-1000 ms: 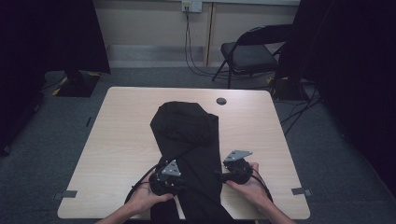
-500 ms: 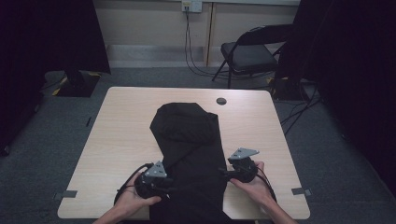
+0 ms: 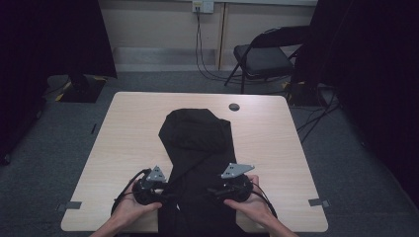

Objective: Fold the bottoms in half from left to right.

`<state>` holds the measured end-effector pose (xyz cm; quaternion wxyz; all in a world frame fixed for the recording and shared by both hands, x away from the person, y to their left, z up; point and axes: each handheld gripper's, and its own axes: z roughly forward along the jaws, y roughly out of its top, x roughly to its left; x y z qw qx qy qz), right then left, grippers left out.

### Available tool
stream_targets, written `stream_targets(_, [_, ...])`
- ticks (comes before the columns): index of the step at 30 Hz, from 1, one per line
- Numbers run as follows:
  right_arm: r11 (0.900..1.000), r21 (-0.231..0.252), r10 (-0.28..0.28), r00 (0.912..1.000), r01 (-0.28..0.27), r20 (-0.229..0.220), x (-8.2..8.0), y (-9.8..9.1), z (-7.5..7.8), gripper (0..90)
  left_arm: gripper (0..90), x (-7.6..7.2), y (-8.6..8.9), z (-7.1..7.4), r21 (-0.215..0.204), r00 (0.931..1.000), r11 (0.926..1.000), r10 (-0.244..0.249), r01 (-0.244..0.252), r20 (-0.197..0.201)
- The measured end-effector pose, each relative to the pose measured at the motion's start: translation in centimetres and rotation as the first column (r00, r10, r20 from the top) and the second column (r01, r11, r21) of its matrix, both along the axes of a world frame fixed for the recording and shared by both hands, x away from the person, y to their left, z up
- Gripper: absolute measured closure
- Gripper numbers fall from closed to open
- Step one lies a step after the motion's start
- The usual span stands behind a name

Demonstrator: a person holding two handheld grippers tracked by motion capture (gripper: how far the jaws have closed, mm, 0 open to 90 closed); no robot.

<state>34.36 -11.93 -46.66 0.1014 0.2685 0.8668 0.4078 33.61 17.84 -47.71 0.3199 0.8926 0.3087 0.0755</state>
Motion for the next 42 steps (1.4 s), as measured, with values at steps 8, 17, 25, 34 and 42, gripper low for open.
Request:
stream_targets(8, [0.9898, 0.017, 0.141, 0.9899, -0.141, -0.010, -2.0, 3.3, 0.1, 31.7, 88.5, 1.2, 0.6, 2.7, -0.221, 0.9992, 0.9750, 0.030, -0.024, 0.026])
stream_targets(17, [0.9506, 0.081, 0.305, 0.9504, -0.299, -0.062, -3.5, 7.5, -0.3, 25.9, 88.4, 3.9, -1.0, 5.7, -0.403, 0.9978, 0.9145, 0.059, -0.041, 0.032])
stream_targets(25, [0.9493, 0.084, 0.307, 0.9508, -0.303, -0.041, -3.5, 8.2, -0.7, 84.3, 88.0, 6.1, -2.1, 6.3, -0.440, 0.9949, 0.8959, 0.091, -0.063, 0.043])
stream_targets(34, [0.9653, 0.206, 0.145, 0.9857, -0.160, 0.086, -2.0, 0.0, 5.9, 87.8, 53.6, 6.2, -1.6, 4.9, -0.433, 0.9896, 0.8936, 0.142, -0.120, 0.021])
stream_targets(42, [0.9979, 0.063, -0.009, 0.9998, 0.010, -0.020, -1.9, -5.0, 1.0, 86.1, 42.1, 5.4, 0.9, 4.6, -0.423, 0.9838, 0.8949, 0.175, -0.144, 0.036])
